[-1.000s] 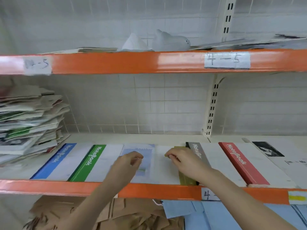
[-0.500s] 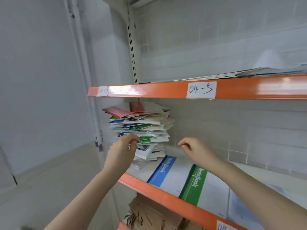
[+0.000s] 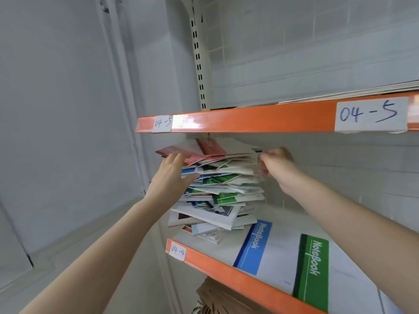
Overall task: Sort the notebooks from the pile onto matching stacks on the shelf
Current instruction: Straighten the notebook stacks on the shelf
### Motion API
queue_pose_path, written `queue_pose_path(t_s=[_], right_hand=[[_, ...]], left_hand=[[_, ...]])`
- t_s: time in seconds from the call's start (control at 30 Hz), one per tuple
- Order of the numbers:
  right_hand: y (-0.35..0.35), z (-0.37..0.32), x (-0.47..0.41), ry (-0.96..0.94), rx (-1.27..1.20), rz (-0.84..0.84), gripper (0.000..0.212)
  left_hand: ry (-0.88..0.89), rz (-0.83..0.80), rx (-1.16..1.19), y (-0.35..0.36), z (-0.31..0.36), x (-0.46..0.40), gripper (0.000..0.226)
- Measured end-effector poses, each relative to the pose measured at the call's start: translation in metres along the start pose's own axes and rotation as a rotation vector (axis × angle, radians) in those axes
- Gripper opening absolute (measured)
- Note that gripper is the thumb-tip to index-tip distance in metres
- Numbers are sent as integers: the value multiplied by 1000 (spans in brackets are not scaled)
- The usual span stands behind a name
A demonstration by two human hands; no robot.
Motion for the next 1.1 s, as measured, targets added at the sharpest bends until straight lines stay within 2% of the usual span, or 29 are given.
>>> queue_pose_path(t_s=[0.07,0.17,0.3,0.33,0.4,0.5,0.57,0.6,0.67,0.73,0.77,0.9,0.97,1.03,1.1], right_hand=[[4,-9,-9,-2,91,27,17],[21,-18,-22,21,239,-20,10],[30,-20,-36,105,362,-37,42],[31,-21,-37,105,369,-54,40],[32,-16,-44,87,340,-93,13],[31,-14,-52,43,278,-93,38],[30,-12,-58,23,270,-58,39],[30,-13,-56,0,278,-35,35],[29,-12,-56,-13,222,-3,8],[27,-7,-57,-15,150,12,39],[25,-6,-58,-34,151,21,46],[20,-12,-52,-135,165,53,43],[16,-16,-48,-172,167,47,30],[13,-20,-41,-184,158,49,7],[8,-17,-40,-186,91,53,23]], left_hand=[[24,-13,15,2,3,-15,59],[44,-67,-79,10,12,-37,68],[47,-136,-288,23,15,-54,82],[60,-161,-341,25,14,-56,83],[93,-178,-393,25,13,-58,79],[166,-172,-439,22,15,-59,70],[207,-179,-490,22,17,-59,67],[217,-181,-503,22,18,-60,66],[229,-179,-521,22,20,-59,65],[234,-172,-544,24,21,-57,62],[240,-165,-539,24,22,-56,60],[220,-144,-543,19,23,-54,51],[248,-86,-604,15,27,-53,49],[370,78,-618,12,40,-46,50],[475,284,-615,10,52,-35,46]])
Point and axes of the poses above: each hand's wrist, its own x-axis away from the middle knuckle, its own y-axis out of the palm, z = x × y, the point moved 5 cm from there along -x, towards the middle knuckle, and after that the axes turned 10 degrees about -z, right-handed, at the moved point
